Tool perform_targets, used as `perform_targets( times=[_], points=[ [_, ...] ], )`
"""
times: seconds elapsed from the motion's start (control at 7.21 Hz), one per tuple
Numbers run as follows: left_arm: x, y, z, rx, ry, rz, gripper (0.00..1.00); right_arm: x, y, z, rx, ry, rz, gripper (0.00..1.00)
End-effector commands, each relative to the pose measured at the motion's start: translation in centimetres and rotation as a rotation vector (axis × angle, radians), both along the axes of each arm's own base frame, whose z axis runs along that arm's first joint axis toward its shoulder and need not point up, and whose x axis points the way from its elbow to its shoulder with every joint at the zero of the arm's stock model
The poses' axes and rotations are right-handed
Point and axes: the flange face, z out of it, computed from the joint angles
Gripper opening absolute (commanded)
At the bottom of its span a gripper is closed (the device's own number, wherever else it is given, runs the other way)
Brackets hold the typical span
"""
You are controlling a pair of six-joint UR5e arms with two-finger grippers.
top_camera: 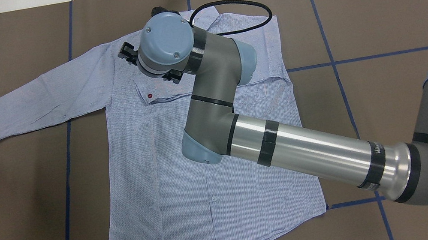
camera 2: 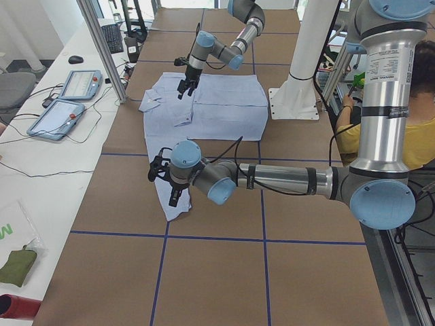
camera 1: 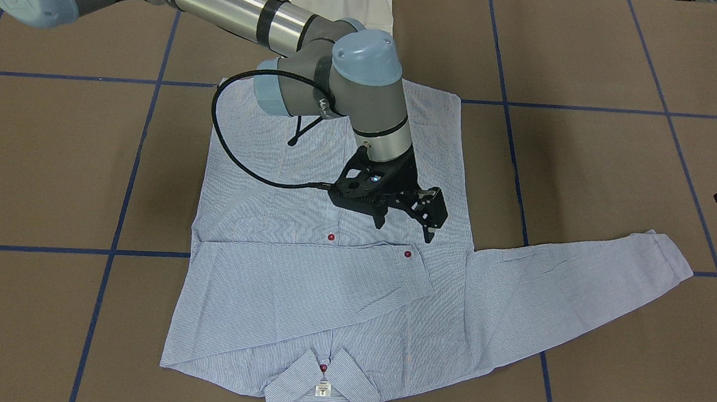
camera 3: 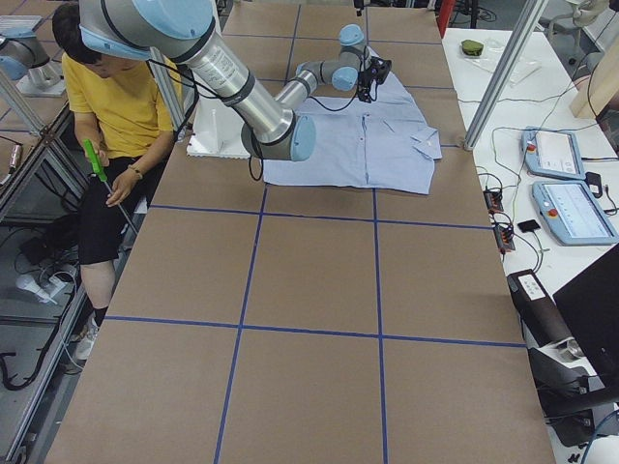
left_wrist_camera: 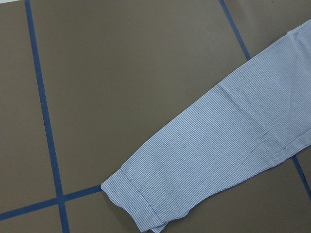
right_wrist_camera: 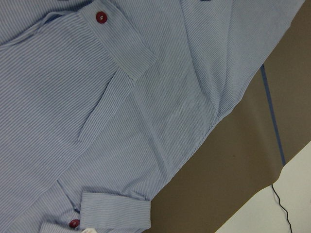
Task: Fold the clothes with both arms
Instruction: 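Lay the sleeve diagonally over the shirt front and release with the right gripper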
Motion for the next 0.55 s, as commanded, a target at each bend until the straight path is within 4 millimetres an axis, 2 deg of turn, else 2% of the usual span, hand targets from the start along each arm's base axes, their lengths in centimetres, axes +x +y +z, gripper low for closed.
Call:
perform_targets(
  times=[0.0,0.14,0.28,0.42],
  points=[
    [1.9,0.2,2.9,-0.123,0.038,-0.058,0.9,4.0,-1.9,4.2,-0.014,0.013,0.041,0.99],
    [2.7,0.1,4.5,-0.138,0.042,-0.056,0.9,6.1,-3.0,6.5,-0.019,0.023,0.066,0.99],
    [3.5,0.1,3.9,-0.19,0.075,-0.096,0.9,7.2,-3.6,7.6,-0.024,0.03,0.071,0.99],
    [5.3,0.1,4.3,-0.235,0.094,-0.101,0.9,8.2,-4.2,8.6,-0.037,0.032,0.067,0.99]
  ],
)
